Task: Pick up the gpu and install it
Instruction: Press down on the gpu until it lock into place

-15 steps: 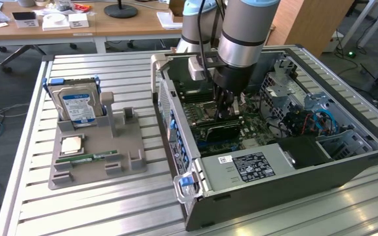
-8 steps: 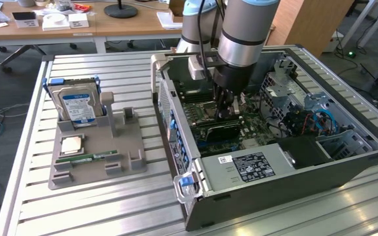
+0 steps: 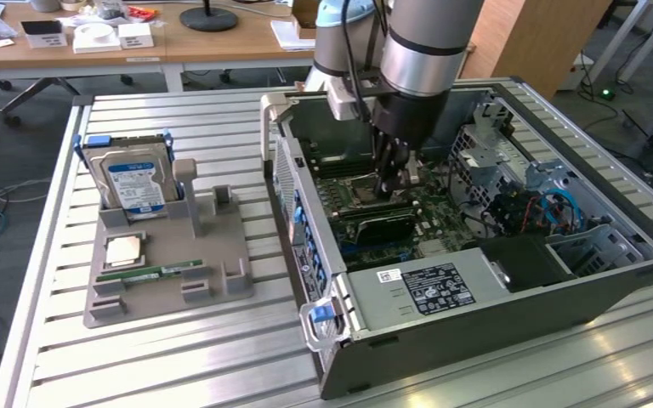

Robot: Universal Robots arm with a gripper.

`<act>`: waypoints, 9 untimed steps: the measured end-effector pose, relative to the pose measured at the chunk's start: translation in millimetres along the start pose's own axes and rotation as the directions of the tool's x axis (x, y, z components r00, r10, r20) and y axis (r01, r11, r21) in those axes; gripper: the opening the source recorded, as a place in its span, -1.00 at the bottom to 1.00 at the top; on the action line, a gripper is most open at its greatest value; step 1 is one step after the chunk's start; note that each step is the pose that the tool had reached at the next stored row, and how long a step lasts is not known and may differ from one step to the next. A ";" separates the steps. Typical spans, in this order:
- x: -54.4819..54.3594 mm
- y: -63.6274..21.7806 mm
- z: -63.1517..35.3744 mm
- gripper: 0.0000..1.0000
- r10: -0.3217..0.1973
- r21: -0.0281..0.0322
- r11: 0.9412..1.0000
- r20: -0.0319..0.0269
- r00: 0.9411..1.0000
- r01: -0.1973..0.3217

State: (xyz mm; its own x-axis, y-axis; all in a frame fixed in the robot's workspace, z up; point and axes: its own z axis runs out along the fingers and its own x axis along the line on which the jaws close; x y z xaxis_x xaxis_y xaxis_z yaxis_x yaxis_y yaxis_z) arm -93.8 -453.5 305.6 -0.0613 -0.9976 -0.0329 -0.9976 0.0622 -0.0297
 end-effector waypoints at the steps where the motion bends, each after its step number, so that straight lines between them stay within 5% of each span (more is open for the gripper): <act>1: -0.2 -0.4 -2.1 -0.79 0.000 0.000 1.000 0.000 1.000 0.000; 9: -0.8 -2.7 -10.9 -0.79 0.000 -0.003 1.000 -0.002 1.000 0.000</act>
State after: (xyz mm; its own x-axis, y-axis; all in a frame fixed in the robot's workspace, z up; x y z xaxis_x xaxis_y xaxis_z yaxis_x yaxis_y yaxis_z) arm -91.4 -453.3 316.6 -0.0610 -0.9977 -0.0310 -0.9977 0.0619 -0.0272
